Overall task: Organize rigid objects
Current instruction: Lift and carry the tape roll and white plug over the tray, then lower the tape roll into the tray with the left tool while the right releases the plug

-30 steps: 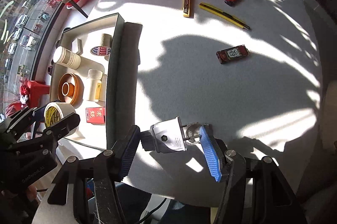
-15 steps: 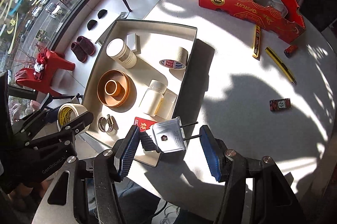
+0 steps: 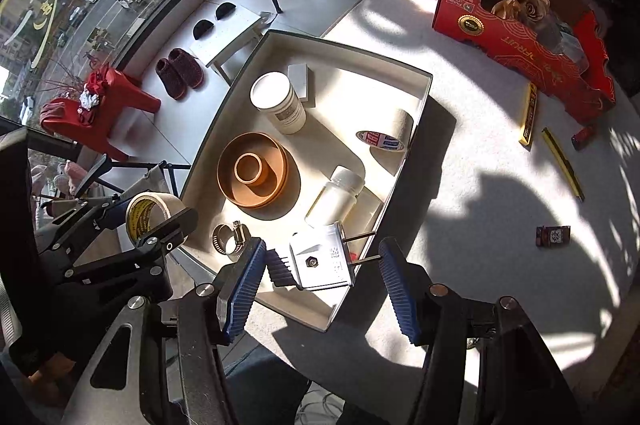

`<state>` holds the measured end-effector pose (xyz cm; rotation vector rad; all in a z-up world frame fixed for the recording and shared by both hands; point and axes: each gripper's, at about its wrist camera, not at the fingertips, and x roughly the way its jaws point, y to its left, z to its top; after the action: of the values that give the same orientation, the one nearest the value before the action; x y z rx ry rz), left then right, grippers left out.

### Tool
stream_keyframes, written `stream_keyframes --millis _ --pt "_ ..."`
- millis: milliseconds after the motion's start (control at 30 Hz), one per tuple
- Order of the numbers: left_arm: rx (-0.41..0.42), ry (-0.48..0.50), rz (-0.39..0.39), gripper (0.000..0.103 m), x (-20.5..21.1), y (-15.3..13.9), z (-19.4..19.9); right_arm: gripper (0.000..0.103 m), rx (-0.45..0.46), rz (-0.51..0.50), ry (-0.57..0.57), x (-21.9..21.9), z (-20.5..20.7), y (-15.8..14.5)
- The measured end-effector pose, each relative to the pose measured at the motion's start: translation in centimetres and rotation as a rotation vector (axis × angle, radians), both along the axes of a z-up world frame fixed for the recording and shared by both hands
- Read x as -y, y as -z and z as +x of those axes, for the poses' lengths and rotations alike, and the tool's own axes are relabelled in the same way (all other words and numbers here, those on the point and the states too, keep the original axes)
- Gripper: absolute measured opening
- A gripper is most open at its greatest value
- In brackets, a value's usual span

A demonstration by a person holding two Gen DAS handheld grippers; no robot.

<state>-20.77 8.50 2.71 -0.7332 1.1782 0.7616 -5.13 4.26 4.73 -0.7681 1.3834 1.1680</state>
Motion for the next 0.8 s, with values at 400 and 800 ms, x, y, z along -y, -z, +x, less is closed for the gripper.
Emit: stream_keyframes --millis 400,800 --pt "-0.029 0.015 -0.017 0.058 -1.3 1.4 1.3 0.059 -0.019 -0.032 0.014 -2.2 0.6 1.4" --pt "-0.058 0.068 -0.026 0.058 -2.2 3.1 3.9 0.060 -0.039 -0.063 0.040 -4.8 1.2 3.4"
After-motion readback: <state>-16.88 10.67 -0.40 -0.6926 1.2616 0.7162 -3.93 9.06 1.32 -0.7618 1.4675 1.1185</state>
